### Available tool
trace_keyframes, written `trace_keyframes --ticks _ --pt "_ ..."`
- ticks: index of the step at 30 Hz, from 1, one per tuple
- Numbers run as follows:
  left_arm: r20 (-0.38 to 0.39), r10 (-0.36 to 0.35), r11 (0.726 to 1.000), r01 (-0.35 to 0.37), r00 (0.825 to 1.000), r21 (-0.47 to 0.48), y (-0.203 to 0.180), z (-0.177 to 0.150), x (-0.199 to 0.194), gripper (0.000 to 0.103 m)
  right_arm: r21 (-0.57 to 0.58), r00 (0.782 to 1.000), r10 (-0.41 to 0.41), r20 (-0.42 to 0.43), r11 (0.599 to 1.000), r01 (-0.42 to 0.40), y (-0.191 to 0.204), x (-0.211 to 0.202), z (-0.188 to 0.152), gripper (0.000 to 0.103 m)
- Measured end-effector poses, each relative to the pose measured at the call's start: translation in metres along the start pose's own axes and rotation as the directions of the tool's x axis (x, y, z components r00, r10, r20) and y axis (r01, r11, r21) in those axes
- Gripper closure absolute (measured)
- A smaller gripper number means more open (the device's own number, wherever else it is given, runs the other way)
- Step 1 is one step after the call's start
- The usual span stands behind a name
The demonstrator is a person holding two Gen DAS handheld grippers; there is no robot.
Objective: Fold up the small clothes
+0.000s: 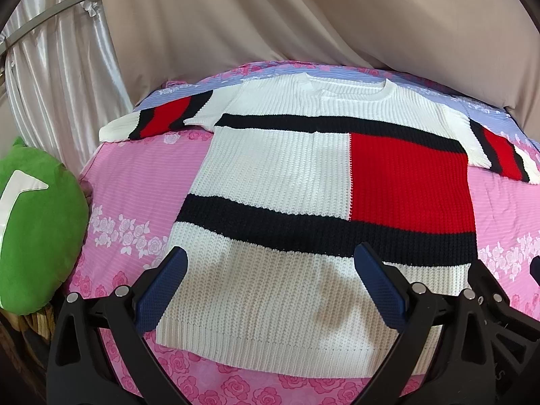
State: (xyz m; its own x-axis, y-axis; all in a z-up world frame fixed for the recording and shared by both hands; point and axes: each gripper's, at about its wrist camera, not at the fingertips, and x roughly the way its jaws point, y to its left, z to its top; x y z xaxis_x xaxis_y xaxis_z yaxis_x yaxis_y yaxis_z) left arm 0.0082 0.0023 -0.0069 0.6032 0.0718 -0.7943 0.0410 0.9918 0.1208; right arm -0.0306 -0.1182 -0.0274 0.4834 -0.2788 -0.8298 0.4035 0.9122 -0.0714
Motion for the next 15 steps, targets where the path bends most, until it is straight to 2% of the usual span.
trace_keyframes --ticks 15 --pt "-0.011 0.012 1.0 -0.012 1.0 0.002 0.0007 -0.0057 -0.0015 0.006 0.0 1.0 0.003 -0.01 1.0 -0.003 0.0 0.0019 -0.006 0.006"
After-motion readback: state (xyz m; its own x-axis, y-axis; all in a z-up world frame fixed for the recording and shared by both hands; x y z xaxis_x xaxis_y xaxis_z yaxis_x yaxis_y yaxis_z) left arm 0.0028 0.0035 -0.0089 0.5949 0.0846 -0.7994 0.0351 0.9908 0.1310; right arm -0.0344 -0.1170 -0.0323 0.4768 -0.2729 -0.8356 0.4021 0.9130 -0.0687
